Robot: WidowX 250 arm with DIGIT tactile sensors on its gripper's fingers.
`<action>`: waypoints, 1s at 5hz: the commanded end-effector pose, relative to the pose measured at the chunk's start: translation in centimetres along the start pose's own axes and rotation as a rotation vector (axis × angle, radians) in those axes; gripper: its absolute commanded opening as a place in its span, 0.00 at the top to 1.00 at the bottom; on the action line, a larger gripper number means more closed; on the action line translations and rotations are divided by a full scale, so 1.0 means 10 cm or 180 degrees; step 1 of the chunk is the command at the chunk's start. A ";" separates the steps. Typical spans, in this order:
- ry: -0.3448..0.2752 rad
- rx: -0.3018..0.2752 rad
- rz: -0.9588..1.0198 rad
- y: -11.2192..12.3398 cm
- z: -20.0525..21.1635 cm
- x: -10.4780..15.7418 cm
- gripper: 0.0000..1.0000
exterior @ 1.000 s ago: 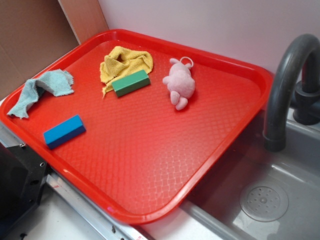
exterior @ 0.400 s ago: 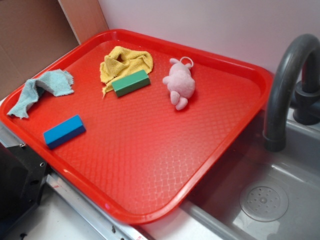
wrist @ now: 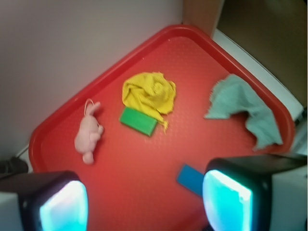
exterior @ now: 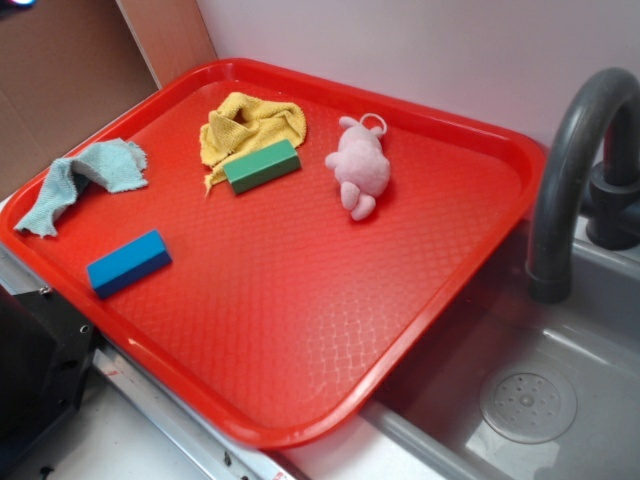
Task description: Grab the pink bunny.
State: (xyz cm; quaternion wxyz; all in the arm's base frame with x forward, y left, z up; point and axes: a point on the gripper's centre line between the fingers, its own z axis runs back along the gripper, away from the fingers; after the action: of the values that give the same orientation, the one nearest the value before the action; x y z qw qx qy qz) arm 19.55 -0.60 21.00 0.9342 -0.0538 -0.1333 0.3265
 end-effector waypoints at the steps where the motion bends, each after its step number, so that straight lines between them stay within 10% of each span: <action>1: -0.0060 0.0142 -0.0027 -0.50 -0.44 0.27 0.00; 5: 0.0224 0.0391 -0.0014 -0.91 -1.61 -0.03 0.00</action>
State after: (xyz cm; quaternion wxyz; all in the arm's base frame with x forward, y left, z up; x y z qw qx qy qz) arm 29.17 -7.69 6.29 0.9415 0.0053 -0.0639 0.3309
